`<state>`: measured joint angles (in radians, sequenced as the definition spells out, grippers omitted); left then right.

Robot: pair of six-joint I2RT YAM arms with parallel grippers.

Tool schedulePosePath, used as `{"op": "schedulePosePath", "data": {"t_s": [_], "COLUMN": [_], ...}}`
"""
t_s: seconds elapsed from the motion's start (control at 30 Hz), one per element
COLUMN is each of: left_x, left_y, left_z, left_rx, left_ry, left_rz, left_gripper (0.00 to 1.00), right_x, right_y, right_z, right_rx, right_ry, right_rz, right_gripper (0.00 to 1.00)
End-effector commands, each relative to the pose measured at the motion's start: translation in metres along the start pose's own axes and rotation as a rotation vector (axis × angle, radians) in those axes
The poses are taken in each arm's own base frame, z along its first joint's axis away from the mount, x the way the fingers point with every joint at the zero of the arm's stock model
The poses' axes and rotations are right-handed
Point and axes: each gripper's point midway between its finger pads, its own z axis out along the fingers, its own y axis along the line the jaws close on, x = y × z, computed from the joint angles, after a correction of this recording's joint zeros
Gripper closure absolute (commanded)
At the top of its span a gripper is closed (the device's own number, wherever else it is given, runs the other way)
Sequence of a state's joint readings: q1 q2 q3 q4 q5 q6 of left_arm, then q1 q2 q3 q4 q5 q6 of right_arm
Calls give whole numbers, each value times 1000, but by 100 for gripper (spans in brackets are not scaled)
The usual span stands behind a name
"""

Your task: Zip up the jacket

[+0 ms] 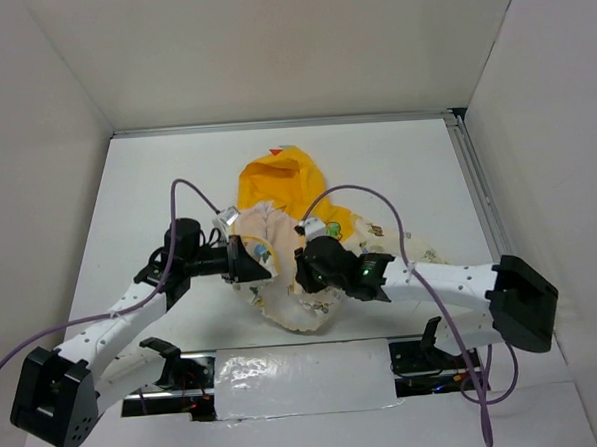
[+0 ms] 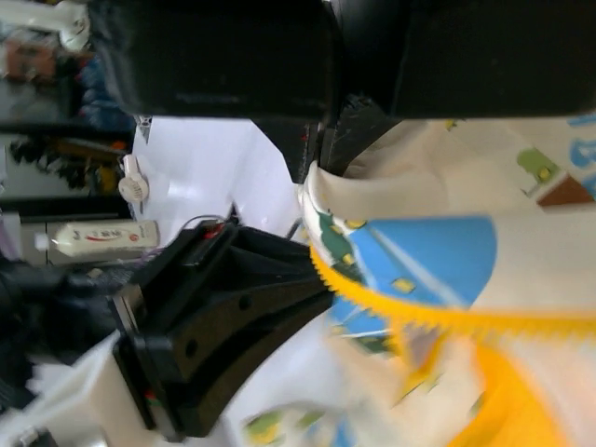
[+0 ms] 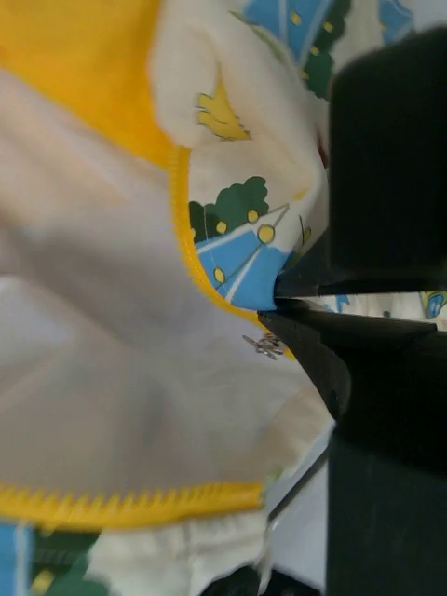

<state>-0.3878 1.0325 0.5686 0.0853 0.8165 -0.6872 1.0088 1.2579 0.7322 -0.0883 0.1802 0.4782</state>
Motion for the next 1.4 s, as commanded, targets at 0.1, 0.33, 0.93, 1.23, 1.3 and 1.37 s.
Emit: {"op": "schedulePosePath", "data": {"t_s": [0.1,0.33,0.93,1.23,1.3,1.37], "left_x": [41,64,82,96,98,100], "left_y": [38,48,62,65,67,69], "left_z": [-17,-26,-17,-16,-15,-14], "left_rx": [-193,-217,-197,-186,-192,-198], "left_ry": [-46,-71,-35,-4,-3,-4], "left_rz": [-172,-185,-205,-245,-250,-259], "left_gripper": [100,100,100,100,100,100], "right_x": [47,77,137,96,77,57], "right_y": [7,27,-61,-98,-68,-47], "right_z": [1,-30,-17,-19,-30,-40], "right_rx": [125,49,299,388,296,230], "right_ry": [139,189,250,134,88,46], "right_rz": [72,151,257,254,207,189], "right_gripper": [48,22,62,54,47,40]}}
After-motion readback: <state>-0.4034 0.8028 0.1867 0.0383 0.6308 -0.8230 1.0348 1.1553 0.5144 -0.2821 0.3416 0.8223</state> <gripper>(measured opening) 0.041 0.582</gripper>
